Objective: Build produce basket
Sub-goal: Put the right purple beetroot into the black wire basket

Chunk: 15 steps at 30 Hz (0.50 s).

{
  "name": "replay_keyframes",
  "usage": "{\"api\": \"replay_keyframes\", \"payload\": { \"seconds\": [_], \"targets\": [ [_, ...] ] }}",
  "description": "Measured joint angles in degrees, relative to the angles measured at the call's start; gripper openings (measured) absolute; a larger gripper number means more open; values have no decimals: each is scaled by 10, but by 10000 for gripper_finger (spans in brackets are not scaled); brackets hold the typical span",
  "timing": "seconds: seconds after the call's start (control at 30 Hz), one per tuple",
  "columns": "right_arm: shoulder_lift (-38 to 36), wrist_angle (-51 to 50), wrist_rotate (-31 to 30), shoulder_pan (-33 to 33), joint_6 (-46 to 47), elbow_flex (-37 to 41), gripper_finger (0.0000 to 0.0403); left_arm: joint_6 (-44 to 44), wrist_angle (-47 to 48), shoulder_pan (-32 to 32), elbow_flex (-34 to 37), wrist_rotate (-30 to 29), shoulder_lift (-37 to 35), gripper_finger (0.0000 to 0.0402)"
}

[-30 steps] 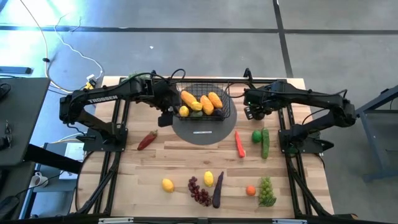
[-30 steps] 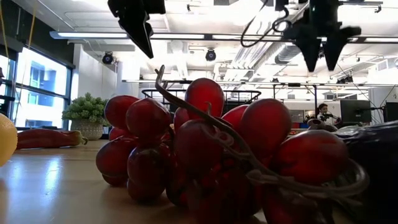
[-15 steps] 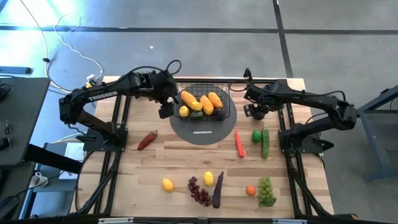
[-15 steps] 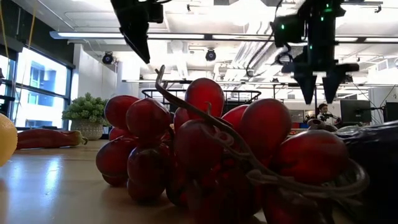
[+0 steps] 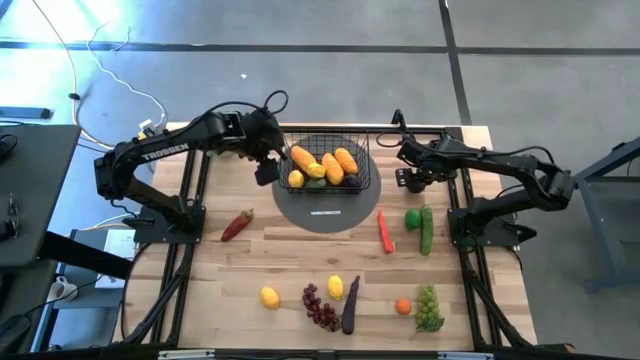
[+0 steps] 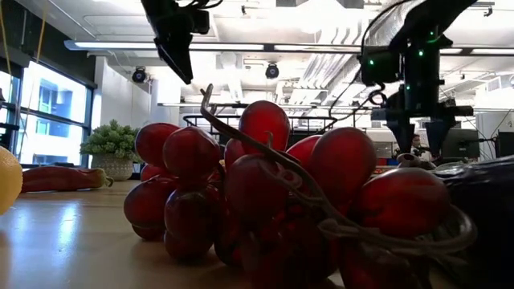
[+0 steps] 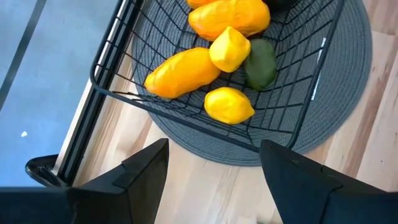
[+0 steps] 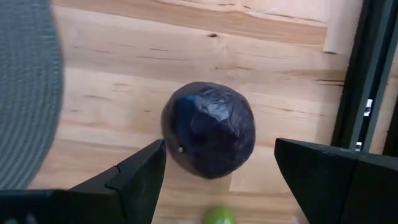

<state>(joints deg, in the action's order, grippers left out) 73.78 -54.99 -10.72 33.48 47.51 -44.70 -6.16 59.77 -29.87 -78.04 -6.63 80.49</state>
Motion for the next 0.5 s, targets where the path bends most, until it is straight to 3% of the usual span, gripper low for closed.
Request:
{"api": "replay_keyframes", "payload": {
  "seconds": [0.5],
  "targets": [
    [0,130,37,36,0,82,276,0,0,-5,0,0,0,243]
  ]
}}
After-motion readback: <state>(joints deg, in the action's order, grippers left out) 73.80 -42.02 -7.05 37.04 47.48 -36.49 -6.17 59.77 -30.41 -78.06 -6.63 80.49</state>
